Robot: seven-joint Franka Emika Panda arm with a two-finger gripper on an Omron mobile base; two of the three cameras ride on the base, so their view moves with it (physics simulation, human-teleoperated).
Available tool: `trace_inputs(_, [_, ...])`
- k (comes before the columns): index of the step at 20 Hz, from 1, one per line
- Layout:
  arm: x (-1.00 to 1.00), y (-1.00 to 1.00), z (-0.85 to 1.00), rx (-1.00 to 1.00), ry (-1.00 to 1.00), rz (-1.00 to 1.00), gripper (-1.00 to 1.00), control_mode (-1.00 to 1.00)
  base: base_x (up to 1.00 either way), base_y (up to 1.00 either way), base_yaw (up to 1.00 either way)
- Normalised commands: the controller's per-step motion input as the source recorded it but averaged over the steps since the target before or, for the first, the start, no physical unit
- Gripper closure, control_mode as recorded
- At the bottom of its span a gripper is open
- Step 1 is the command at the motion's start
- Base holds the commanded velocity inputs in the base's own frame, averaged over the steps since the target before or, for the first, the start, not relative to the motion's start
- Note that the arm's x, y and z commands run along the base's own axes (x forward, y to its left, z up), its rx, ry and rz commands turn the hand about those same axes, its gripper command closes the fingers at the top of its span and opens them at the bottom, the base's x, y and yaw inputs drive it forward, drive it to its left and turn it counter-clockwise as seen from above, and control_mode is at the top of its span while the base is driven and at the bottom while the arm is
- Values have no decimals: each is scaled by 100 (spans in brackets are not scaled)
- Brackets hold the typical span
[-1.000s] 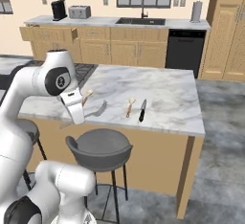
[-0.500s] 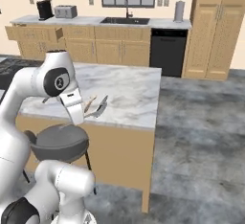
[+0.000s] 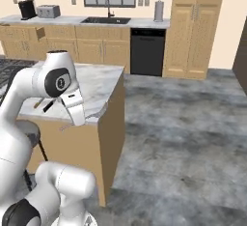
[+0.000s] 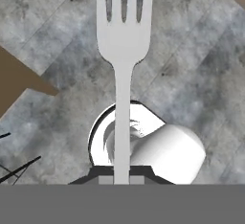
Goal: Pick up the metallic utensils from the counter and place them in the open drawer. Make sure not to pick up any wooden utensils.
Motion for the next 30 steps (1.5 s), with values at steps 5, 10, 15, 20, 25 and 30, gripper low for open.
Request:
trace_inputs(5, [0, 0, 0, 0, 0, 0, 100, 100, 37, -100, 0])
trace_inputs(10, [0, 0, 0, 0, 0, 0, 100, 100, 67, -100, 5])
trace_inputs(15, [0, 0, 0, 0, 0, 0, 100, 100, 99, -93, 21])
trace_inputs(20, [0, 0, 0, 0, 0, 0, 100, 100, 100, -64, 25])
trace_inputs(25, [0, 0, 0, 0, 0, 0, 100, 100, 100, -52, 28])
trace_inputs(30, [0, 0, 0, 0, 0, 0, 100, 100, 100, -47, 29])
